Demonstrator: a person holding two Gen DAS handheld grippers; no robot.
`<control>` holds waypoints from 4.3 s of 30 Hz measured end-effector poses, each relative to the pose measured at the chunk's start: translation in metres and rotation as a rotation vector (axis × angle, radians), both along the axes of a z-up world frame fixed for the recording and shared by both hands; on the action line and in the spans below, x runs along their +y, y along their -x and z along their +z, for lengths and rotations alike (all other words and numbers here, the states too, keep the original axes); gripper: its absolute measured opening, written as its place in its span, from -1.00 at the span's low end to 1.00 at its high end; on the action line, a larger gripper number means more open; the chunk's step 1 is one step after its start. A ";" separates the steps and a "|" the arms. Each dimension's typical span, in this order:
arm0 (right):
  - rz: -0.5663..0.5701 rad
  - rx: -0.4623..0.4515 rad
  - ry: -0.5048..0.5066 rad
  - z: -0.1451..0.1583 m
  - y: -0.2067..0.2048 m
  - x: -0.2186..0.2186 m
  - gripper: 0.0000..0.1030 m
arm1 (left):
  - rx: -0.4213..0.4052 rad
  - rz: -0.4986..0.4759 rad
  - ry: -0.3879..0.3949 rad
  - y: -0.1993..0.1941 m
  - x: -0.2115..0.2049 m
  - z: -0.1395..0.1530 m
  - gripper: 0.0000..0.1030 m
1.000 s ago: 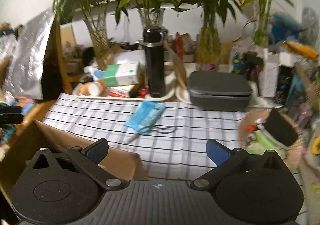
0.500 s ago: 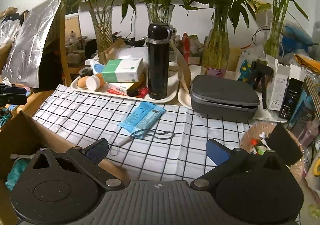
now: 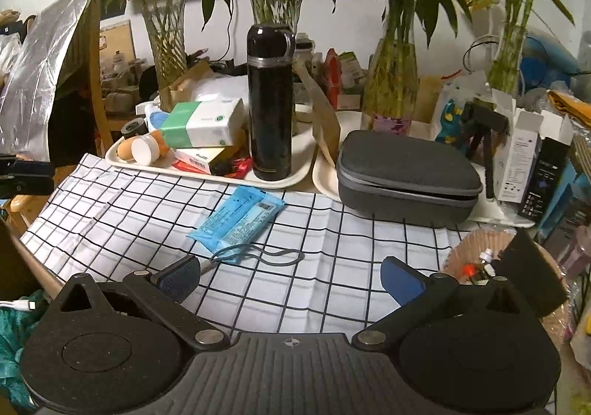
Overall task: Organize soft objects
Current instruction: 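Withdraw both tools from the box back toward the blue packet, then grasp the grey cord of the blue packet with the right tool, then grasp the blue packet with the left tool while right tool holds its cord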
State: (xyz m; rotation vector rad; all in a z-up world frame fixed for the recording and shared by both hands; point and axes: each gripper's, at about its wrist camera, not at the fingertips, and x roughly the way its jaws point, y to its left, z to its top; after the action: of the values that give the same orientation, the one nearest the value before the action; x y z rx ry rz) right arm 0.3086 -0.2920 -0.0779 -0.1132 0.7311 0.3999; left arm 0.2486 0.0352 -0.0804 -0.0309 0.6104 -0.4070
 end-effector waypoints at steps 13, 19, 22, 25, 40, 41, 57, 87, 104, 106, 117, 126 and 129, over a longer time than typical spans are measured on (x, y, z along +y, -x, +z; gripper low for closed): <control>0.125 0.044 0.063 -0.034 -0.034 0.012 1.00 | 0.059 -0.051 0.018 -0.042 0.001 -0.025 -0.06; 0.198 0.060 0.107 -0.052 -0.047 0.024 1.00 | 0.104 -0.040 0.115 -0.059 0.011 -0.030 -0.06; 0.230 0.073 0.134 -0.063 -0.054 0.031 0.99 | 0.102 -0.023 0.090 -0.063 0.012 -0.032 -0.06; 0.259 0.073 0.157 -0.072 -0.061 0.037 0.99 | 0.109 -0.027 0.073 -0.067 0.010 -0.036 -0.06; 0.450 0.074 0.262 -0.118 -0.094 0.087 0.70 | 0.131 -0.054 -0.004 -0.074 0.004 -0.053 -0.06; 0.460 0.068 0.263 -0.120 -0.094 0.090 0.70 | 0.129 -0.055 -0.009 -0.074 0.004 -0.053 -0.06; 0.534 0.135 0.116 -0.123 -0.100 0.092 -0.18 | 0.123 -0.061 -0.049 -0.073 0.000 -0.056 -0.06; 0.297 -0.019 0.189 -0.043 -0.052 0.036 -0.92 | 0.124 0.043 -0.095 -0.069 0.003 -0.035 -0.06; 0.080 -0.124 0.130 0.000 -0.001 -0.008 -0.91 | 0.211 0.005 -0.246 -0.097 -0.078 0.024 0.46; 0.060 -0.120 0.124 0.000 0.003 -0.012 -0.91 | 0.261 0.020 -0.244 -0.108 -0.090 0.017 0.47; 0.016 -0.100 0.048 0.004 0.003 -0.025 -0.91 | 0.510 0.095 -0.220 -0.172 -0.118 -0.044 0.50; 0.017 -0.102 0.052 0.004 -0.002 -0.025 -0.91 | 0.598 0.074 -0.260 -0.197 -0.144 -0.080 0.52; 0.019 -0.095 0.053 0.003 -0.002 -0.025 -0.91 | 0.609 0.063 -0.255 -0.202 -0.149 -0.088 0.52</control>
State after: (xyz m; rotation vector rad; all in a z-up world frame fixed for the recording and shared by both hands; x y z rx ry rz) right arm 0.3108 -0.3171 -0.0749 -0.1879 0.6471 0.3904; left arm 0.4505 -0.1140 -0.1682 0.0726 1.2554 -0.2520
